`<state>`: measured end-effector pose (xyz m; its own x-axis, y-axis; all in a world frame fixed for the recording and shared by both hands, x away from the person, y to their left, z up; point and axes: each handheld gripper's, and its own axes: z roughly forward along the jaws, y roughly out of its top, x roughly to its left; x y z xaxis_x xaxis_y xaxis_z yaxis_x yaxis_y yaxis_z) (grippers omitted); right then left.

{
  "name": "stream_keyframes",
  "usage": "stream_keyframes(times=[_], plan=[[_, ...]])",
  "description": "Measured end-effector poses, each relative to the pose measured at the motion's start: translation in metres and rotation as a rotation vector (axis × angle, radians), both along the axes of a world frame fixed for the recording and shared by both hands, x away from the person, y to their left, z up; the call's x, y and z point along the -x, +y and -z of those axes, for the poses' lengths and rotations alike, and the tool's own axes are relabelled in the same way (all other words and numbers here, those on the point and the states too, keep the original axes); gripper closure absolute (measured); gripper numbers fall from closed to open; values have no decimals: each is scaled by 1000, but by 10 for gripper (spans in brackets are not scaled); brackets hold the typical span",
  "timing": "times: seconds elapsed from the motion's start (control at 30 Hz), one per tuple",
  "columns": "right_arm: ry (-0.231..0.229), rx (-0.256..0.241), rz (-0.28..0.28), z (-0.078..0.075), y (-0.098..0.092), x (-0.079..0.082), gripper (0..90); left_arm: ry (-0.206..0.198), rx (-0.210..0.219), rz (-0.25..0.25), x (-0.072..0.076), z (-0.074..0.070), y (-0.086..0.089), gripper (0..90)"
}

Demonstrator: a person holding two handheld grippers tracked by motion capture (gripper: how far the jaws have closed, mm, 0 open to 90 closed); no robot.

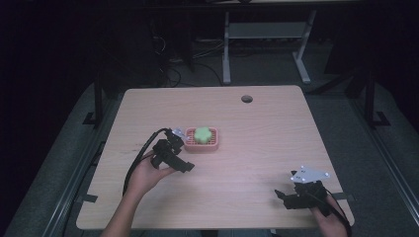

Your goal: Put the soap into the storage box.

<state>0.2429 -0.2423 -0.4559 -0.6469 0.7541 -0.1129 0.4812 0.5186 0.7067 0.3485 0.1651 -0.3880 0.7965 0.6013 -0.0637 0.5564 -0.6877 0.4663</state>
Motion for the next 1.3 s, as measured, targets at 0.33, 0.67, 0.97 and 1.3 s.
stream_keyframes(times=[0.33, 0.67, 0.97, 1.3], plan=[[2, -1, 3, 1, 0, -1, 138, -6, 11, -7, 14, 4, 11, 205], [1, 0, 9, 1, 0, -1, 139, -9, 10, -11, 28, 10, 22, 205], [2, 0, 13, 1, -1, -1, 139, -10, 8, -24, 41, 18, 32, 205], [0, 2, 15, 1, -1, -1, 139, -38, 25, -45, 59, 22, 45, 205]])
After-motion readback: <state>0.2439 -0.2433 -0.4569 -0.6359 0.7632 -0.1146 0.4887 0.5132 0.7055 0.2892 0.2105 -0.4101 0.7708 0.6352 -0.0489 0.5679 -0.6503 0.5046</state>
